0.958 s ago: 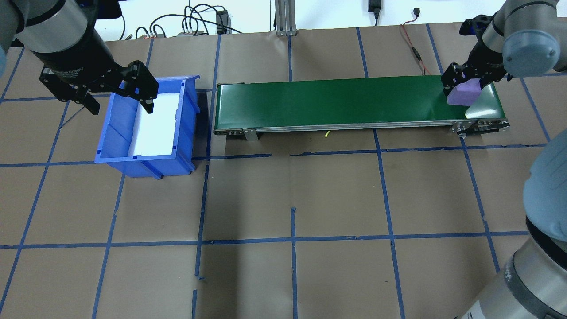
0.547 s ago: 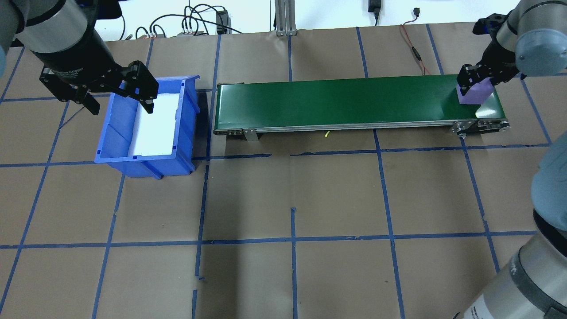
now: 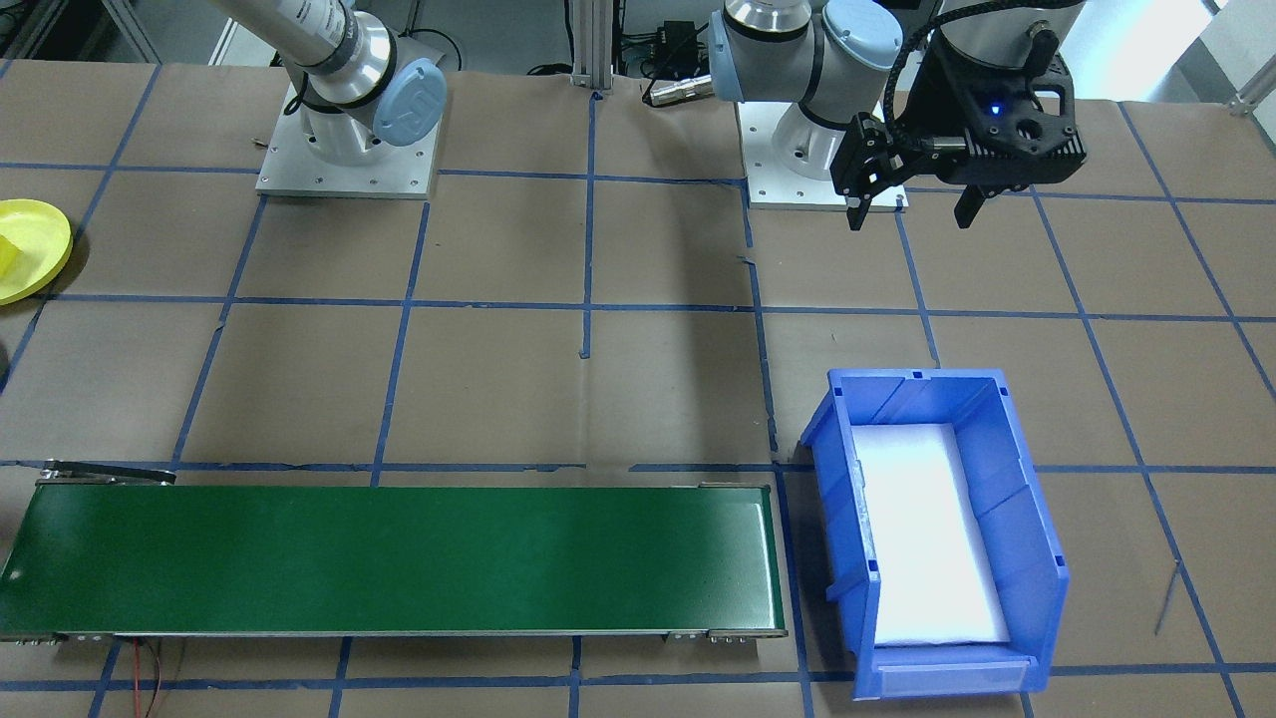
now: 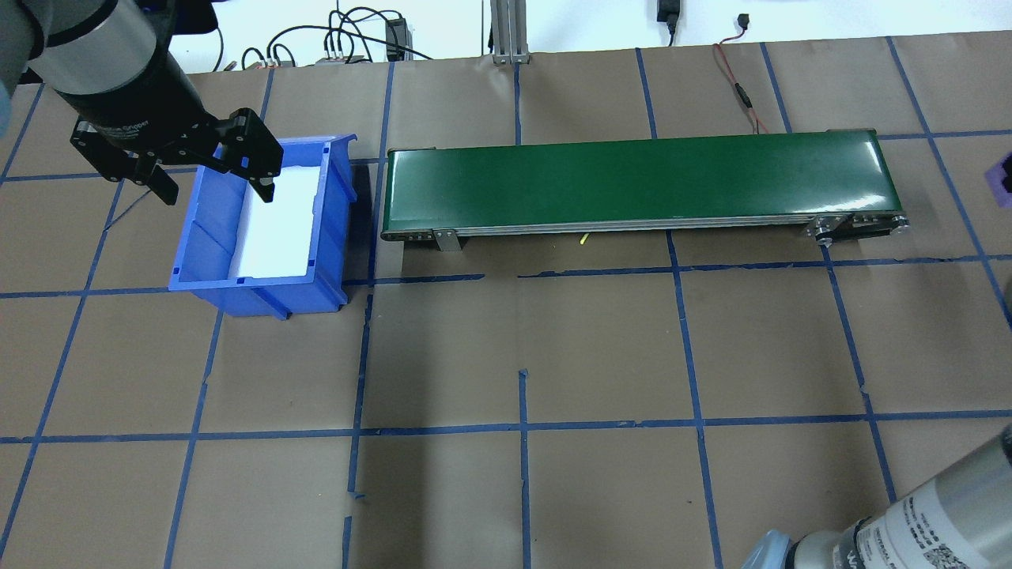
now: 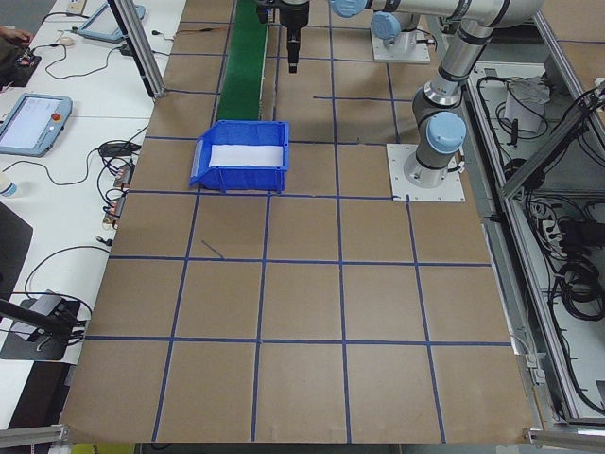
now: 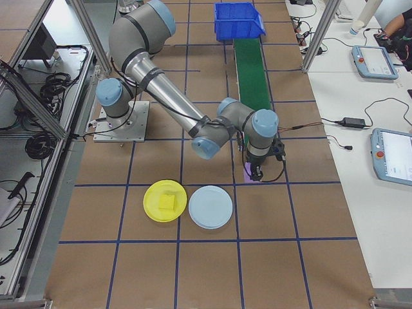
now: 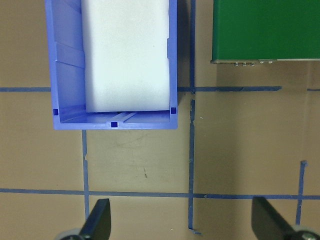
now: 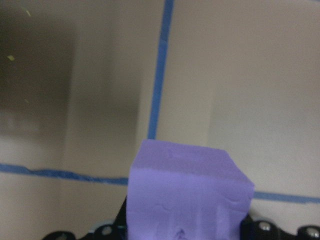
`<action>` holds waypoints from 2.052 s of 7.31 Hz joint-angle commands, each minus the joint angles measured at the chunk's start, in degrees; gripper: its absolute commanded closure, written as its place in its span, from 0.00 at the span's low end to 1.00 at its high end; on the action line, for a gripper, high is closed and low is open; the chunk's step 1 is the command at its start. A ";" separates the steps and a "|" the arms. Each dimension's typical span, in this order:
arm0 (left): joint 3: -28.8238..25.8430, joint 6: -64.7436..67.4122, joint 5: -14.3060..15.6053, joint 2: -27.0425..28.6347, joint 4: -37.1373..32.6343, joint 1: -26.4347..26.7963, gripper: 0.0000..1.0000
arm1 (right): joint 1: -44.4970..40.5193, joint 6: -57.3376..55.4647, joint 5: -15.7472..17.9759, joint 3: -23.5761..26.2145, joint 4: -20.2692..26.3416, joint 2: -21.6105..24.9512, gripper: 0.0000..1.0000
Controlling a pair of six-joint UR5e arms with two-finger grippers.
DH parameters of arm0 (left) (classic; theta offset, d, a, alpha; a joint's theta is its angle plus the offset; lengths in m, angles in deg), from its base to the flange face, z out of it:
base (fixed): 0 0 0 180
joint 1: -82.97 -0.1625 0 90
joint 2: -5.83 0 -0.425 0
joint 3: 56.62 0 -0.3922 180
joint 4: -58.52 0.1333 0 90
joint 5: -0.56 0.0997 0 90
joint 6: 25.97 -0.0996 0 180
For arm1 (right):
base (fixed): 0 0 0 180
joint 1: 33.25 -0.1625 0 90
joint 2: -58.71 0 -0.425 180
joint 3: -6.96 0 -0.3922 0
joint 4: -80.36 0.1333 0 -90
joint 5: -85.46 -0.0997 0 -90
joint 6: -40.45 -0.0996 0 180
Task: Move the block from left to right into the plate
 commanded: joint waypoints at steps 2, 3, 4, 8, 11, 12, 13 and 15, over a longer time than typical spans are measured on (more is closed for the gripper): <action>0.00 0.00 0.07 0.00 0.00 -0.07 0.00 | 11.83 12.36 -0.67 5.55 -0.48 -0.91 0.55; 0.00 0.00 0.07 -0.09 0.00 -0.15 0.00 | 12.72 13.78 -0.76 8.61 -1.09 -1.18 0.44; 0.00 0.00 0.07 0.00 0.00 -0.07 0.00 | 13.16 15.45 -0.76 9.95 -5.62 -1.35 0.22; 0.00 0.00 0.07 0.00 0.00 -0.07 0.00 | 13.17 17.30 -0.06 6.72 -4.10 0.13 0.07; -0.09 0.00 0.07 0.00 0.00 -0.07 0.00 | 13.17 14.52 1.26 -1.20 9.44 9.60 0.05; -0.09 0.00 0.07 0.00 0.00 -0.07 0.00 | 13.34 13.71 1.35 -1.38 10.06 14.07 0.02; -0.09 0.00 0.07 0.00 0.00 -0.07 0.00 | 13.43 12.23 1.44 -0.16 10.33 19.68 0.02; 0.00 0.00 0.07 -0.09 0.00 -0.07 0.00 | 12.47 8.27 -0.05 0.82 16.36 24.47 0.01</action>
